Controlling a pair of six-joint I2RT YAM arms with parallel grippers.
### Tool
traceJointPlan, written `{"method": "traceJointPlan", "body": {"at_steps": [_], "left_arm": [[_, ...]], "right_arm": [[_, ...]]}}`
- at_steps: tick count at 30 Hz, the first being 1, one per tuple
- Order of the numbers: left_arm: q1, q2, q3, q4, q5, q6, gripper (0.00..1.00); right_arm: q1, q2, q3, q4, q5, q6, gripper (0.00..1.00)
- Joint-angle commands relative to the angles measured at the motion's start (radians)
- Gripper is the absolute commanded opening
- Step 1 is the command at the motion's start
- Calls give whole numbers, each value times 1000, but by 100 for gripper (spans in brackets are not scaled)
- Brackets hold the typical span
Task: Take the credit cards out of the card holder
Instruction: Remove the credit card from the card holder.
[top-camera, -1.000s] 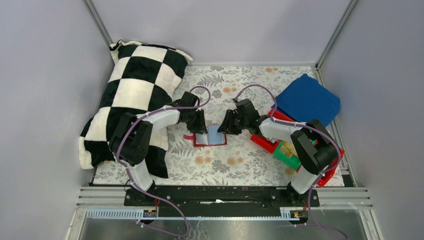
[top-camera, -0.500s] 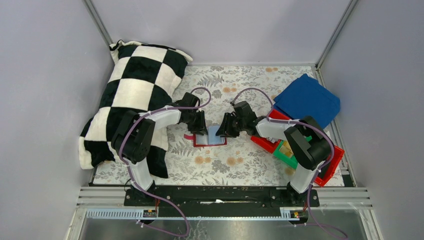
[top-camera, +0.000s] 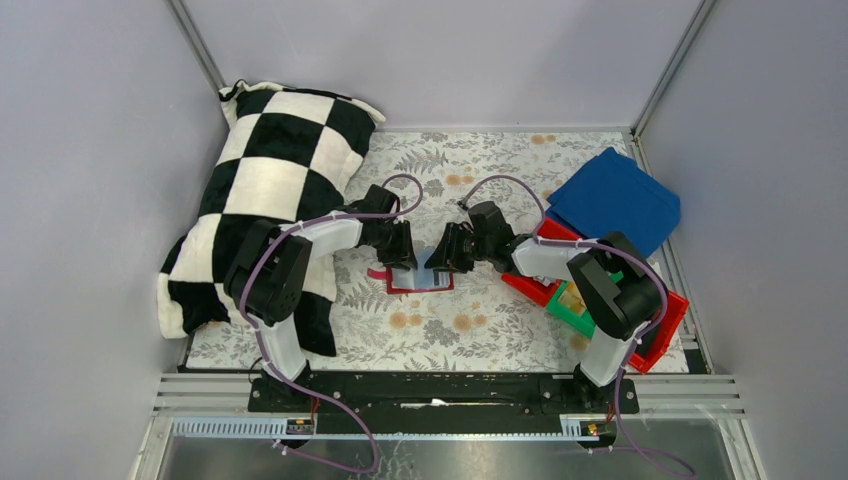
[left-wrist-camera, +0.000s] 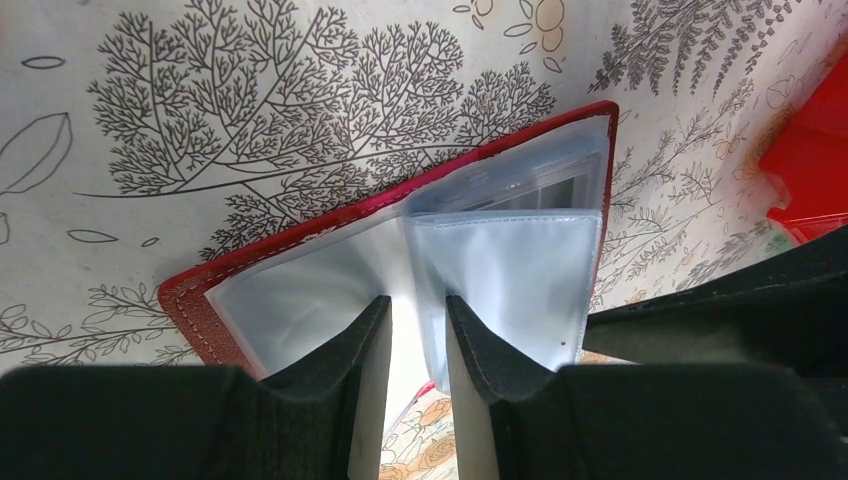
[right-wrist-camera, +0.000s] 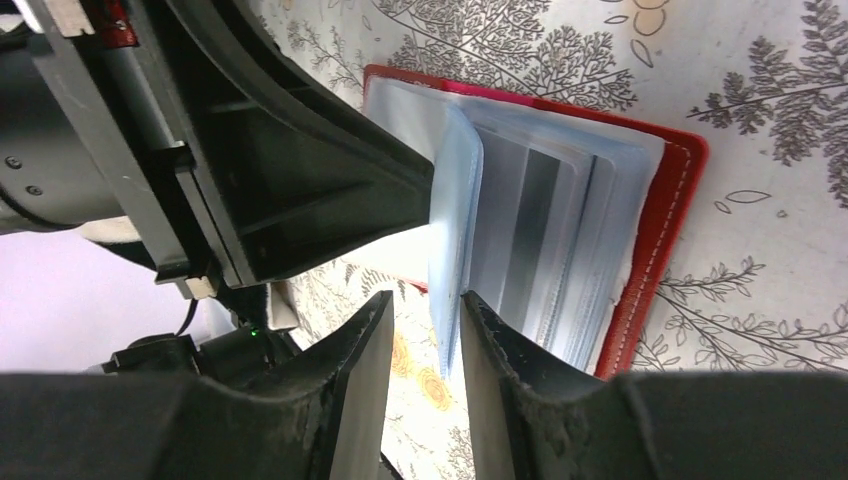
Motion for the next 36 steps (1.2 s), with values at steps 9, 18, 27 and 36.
{"method": "traceJointPlan", "body": {"at_steps": [9,18,27,36], "left_arm": [[4,-86,-2,-16,-63,2,36],[62,-151,5,-78,-73,26,37],[113,-189,-24,-86,-41,35,37],[135,-213,-42,-86,-63,28,36]], "right_arm": [[17,22,-22,198,-104,88,37],[38,66,28,215,-118,105,37],[63,97,76,210,-122,105,37],[71,124,84,212,-117,108,37]]}}
